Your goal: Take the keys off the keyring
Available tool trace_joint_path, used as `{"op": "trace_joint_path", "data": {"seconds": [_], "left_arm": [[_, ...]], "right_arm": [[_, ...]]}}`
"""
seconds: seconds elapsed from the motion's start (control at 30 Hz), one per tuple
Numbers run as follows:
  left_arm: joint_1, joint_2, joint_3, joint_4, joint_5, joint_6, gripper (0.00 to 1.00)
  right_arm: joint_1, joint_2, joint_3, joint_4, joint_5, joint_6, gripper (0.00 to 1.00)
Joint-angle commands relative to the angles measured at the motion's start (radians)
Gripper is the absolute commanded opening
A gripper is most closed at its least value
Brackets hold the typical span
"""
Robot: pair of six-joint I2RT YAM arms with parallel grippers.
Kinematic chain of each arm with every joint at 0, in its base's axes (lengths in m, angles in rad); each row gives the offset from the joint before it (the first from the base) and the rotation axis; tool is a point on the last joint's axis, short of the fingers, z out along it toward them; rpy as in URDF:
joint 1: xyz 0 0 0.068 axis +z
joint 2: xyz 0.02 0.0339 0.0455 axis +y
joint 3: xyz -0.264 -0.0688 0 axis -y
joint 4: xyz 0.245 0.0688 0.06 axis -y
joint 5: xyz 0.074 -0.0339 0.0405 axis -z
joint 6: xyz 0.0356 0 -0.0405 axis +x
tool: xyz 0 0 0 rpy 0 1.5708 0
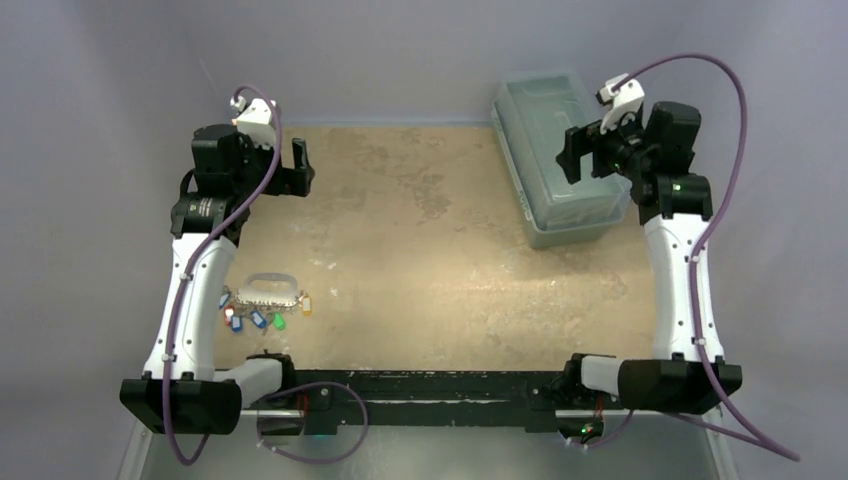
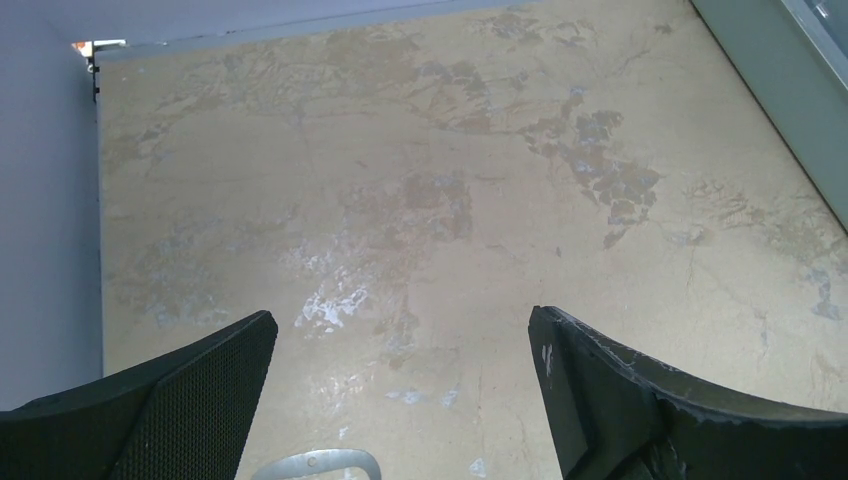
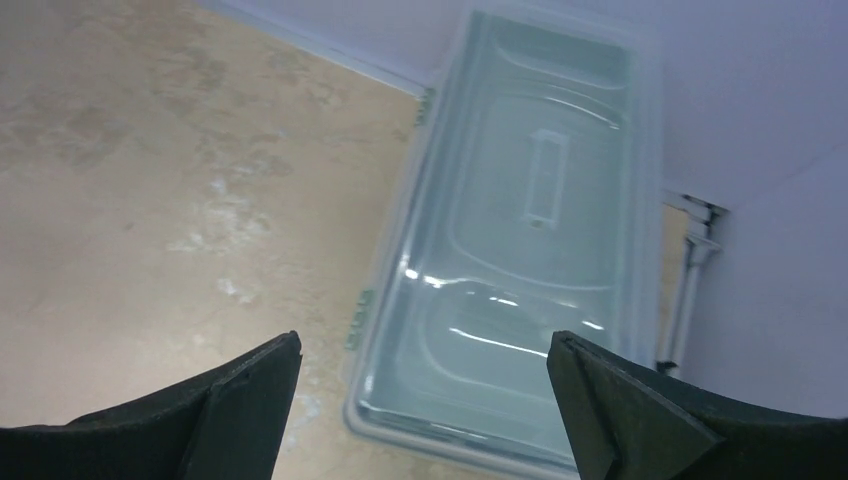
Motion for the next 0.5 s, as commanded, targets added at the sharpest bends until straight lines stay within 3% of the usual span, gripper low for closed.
{"op": "trace_joint_path", "data": {"seconds": [0.0, 0.27, 0.47], "left_arm": [[0.006, -0.023, -0.001, 0.021, 0.001, -0.013, 0.99], [0.006, -0.028, -0.008, 0.022, -0.001, -0.006, 0.99], [0.006, -0.025, -0.003, 0.019, 0.016, -0.007, 0.99]], "right_arm": [[-0.086, 0.048, 0.114, -0.020, 0.088, -0.069, 0.99], [-0.277, 0.215, 0.219, -0.057, 0.094, -0.152, 0.99], [-0.332, 0.355, 0.204, 0.092, 0.313, -0.220, 0.99]]}}
